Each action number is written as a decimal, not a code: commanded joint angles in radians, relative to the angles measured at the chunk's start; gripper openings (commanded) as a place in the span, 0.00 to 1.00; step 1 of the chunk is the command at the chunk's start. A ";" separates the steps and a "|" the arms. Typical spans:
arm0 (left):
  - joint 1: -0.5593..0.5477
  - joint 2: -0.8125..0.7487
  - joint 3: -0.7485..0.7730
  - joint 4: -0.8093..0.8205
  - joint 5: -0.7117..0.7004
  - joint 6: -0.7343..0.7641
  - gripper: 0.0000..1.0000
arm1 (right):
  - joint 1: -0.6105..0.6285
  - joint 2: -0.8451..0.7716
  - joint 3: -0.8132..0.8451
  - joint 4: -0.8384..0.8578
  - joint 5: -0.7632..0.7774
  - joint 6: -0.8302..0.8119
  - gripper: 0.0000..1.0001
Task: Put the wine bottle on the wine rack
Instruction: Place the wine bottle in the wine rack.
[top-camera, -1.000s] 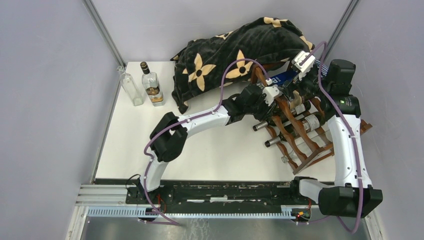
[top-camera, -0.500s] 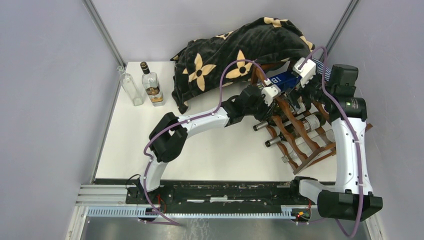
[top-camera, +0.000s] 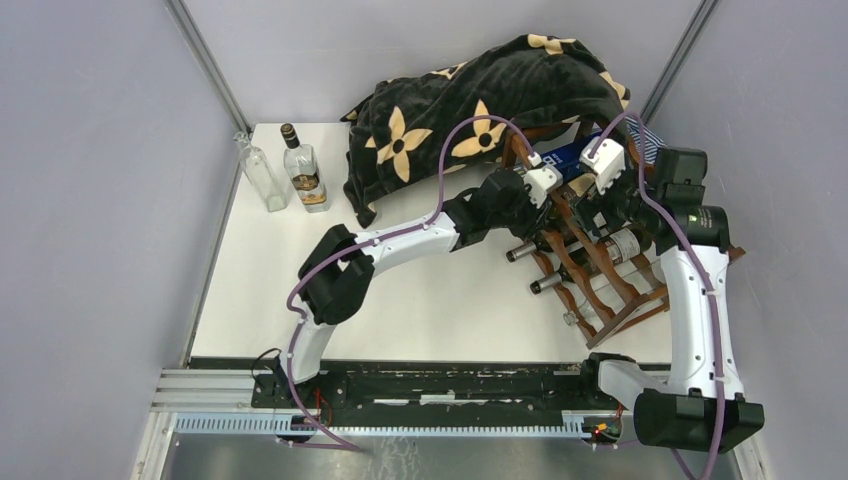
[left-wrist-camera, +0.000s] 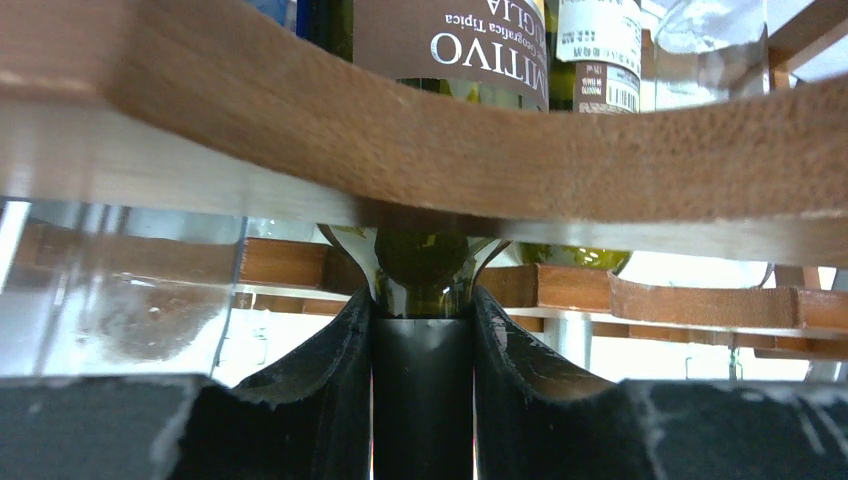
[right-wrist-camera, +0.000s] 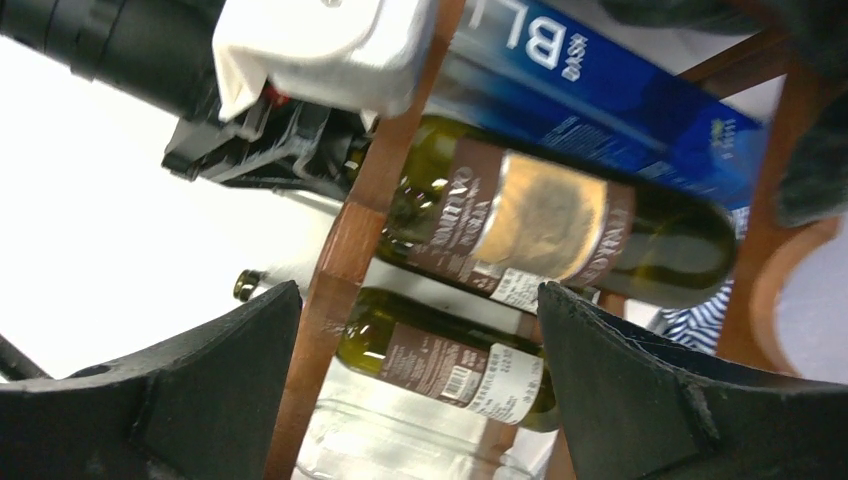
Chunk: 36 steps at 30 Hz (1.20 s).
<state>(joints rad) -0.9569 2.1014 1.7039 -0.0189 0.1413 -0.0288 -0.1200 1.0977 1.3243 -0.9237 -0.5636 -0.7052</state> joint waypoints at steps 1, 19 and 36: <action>0.004 -0.037 0.097 0.188 -0.016 -0.047 0.04 | -0.004 -0.007 -0.044 -0.016 -0.047 0.003 0.91; 0.001 0.039 0.182 0.179 0.048 -0.095 0.07 | -0.003 -0.013 -0.139 0.029 -0.141 0.099 0.49; 0.001 0.047 0.176 0.165 0.105 -0.094 0.20 | -0.003 -0.014 -0.151 0.034 -0.156 0.099 0.29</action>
<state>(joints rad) -0.9539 2.1670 1.8008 -0.0387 0.2047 -0.1001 -0.1276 1.0966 1.1797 -0.9028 -0.6769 -0.5903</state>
